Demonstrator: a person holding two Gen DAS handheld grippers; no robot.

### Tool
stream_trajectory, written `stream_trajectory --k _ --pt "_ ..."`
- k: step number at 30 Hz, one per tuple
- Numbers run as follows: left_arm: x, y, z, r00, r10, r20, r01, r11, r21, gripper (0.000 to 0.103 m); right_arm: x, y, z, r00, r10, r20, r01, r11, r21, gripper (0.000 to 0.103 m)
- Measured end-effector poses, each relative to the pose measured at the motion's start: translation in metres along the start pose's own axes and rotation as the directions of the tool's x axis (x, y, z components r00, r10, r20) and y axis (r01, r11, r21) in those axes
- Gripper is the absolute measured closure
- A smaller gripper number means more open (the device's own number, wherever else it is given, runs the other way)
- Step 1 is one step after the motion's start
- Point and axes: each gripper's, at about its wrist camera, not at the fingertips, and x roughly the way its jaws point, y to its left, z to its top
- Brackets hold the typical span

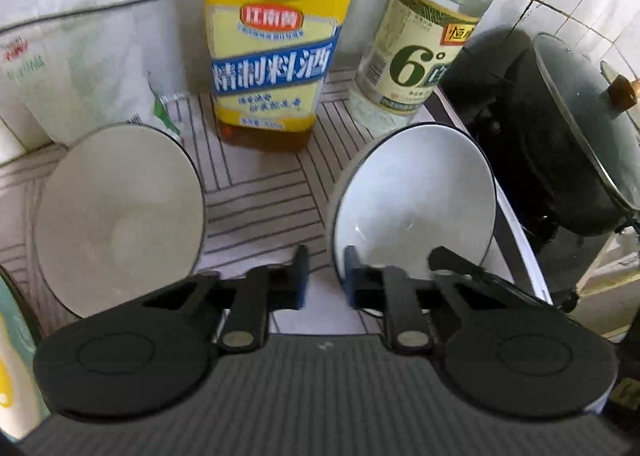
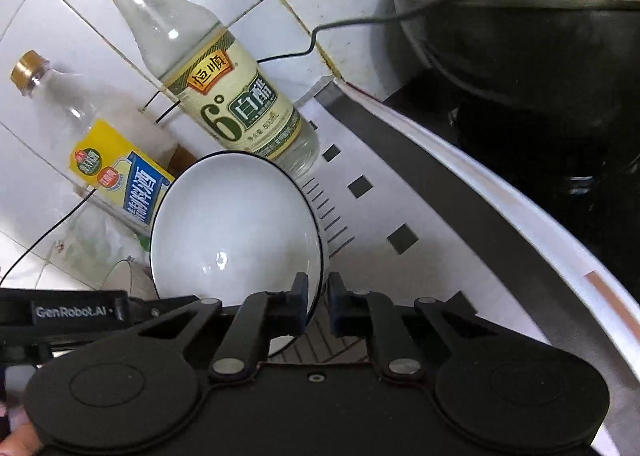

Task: Organize plates and bowls
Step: 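Lift the bowl with both grippers and carry it over the first bowl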

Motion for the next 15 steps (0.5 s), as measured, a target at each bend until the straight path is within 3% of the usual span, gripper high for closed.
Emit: stream_trajectory --k 4,9,15 --pt "-0.002 -0.005 -0.003 1.000 0.001 0.006 -0.001 0.999 0.045 0.096 0.003 0.001 0.002 1.000 -0.003 -0.014 0.003 1.000 0.001 0.092" --pt "-0.015 -0.002 -0.006 1.000 -0.016 -0.007 0.016 0.999 0.036 0.096 -0.006 0.000 0.000 0.998 0.025 -0.051 -0.023 0.999 0.041 0.091" --pt "-0.031 -0.001 -0.019 0.997 0.057 -0.043 -0.056 0.998 0.035 0.096 -0.017 0.013 -0.013 0.995 0.057 -0.086 -0.057 0.998 0.002 0.090"
